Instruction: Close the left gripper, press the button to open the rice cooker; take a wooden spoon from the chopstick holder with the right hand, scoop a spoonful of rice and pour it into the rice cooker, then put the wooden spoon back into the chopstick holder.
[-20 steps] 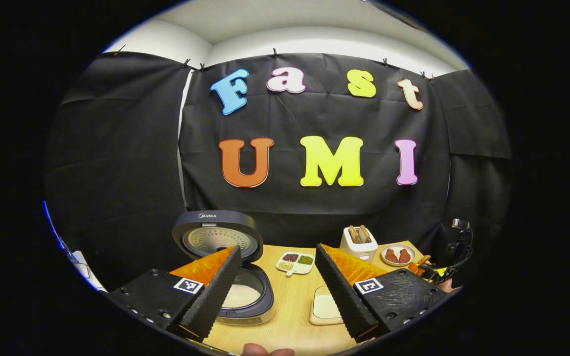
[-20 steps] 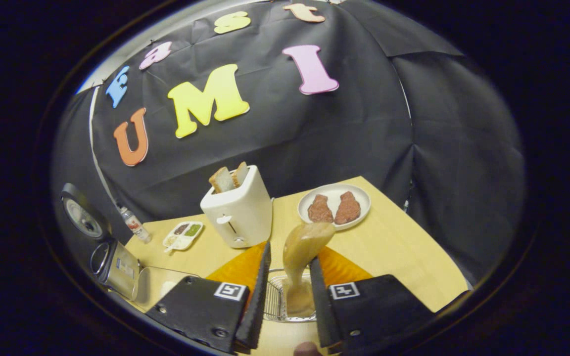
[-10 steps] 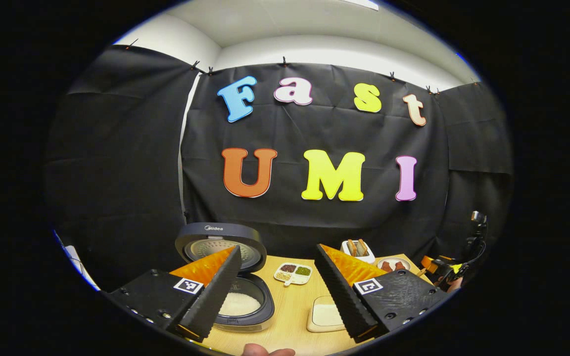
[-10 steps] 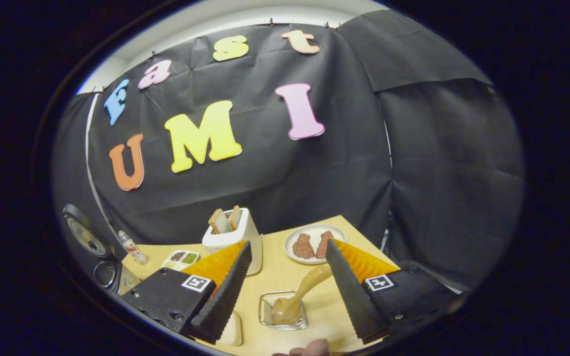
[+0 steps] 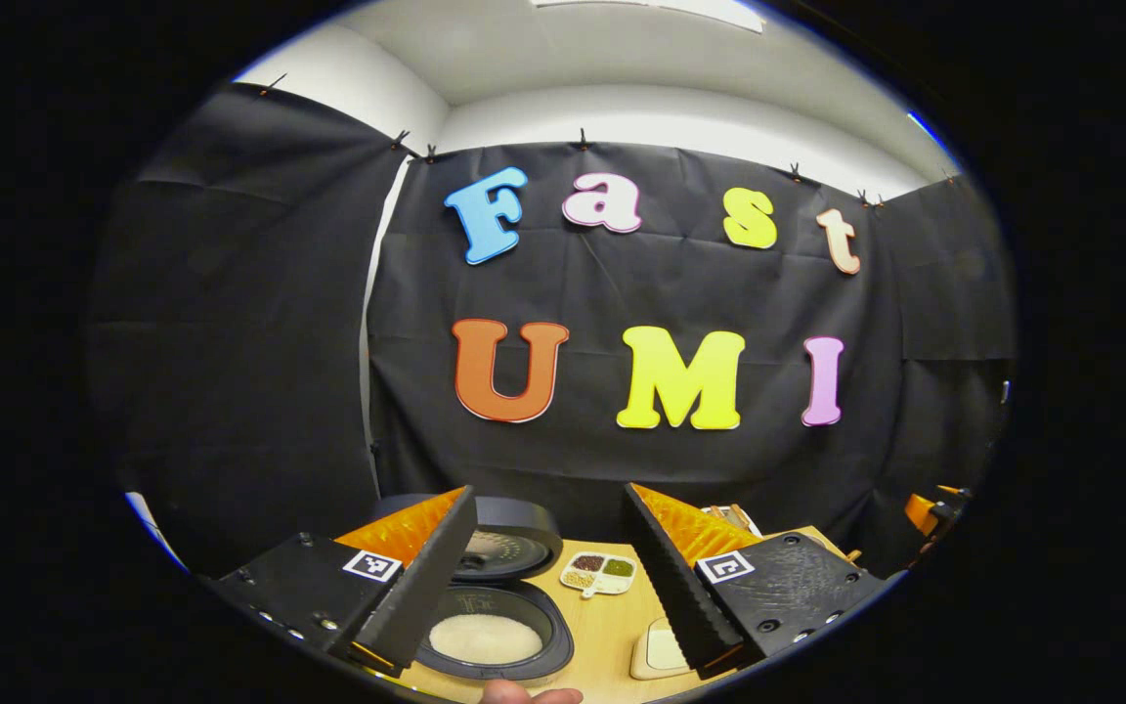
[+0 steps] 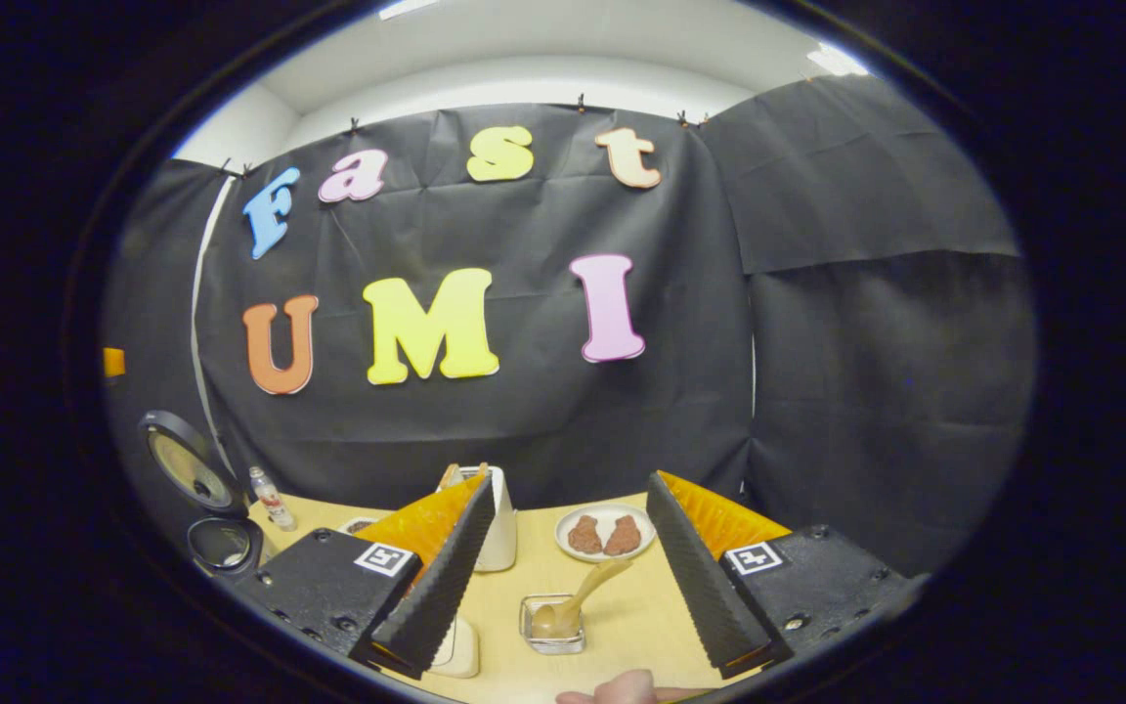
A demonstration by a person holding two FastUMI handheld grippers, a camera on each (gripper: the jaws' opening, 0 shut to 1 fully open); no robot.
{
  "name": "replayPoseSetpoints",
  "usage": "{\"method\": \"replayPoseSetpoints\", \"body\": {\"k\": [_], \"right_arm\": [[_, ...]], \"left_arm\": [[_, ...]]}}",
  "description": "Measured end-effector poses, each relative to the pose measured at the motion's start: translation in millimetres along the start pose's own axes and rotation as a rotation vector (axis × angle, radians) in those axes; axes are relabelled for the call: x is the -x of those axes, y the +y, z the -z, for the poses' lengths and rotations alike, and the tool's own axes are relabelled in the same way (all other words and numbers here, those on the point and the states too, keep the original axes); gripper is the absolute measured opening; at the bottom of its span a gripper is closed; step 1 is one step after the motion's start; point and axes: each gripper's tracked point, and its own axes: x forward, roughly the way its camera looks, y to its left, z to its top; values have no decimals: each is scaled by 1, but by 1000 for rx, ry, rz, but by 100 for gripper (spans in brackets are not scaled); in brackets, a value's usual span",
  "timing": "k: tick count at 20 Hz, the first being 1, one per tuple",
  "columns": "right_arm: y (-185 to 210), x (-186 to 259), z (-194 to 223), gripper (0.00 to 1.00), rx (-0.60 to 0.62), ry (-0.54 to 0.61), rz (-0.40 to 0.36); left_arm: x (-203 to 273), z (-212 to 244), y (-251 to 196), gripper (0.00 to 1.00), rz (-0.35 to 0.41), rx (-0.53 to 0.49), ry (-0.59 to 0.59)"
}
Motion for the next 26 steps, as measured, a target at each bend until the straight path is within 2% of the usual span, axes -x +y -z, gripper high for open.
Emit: {"method": "replayPoseSetpoints", "body": {"k": [1,3,4,9,16,17,20,22,26], "right_arm": [[1,11,-7,100,3,-7,5],[3,32,-16,96,1,-19,23],[2,42,-20,100,7,-24,36],[-12,90,-33,100,25,-33,134],[-31,134,-19,100,30,5,227],[-31,138,-18,97,31,11,231],[-29,142,-17,100,30,21,233],[-21,143,-19,100,23,21,208],[-2,139,-22,100,44,17,142]], "left_arm": [[-9,-1,9,95,-18,-9,1],[-31,3,26,95,-49,-40,19],[-40,5,31,94,-49,-36,25],[-88,22,50,95,-54,-59,72],[-129,61,86,95,-100,-97,203],[-131,66,88,95,-100,-98,218],[-130,71,84,96,-77,-82,252],[-125,76,75,96,-49,-53,281],[-104,88,73,97,-43,-50,308]]}}
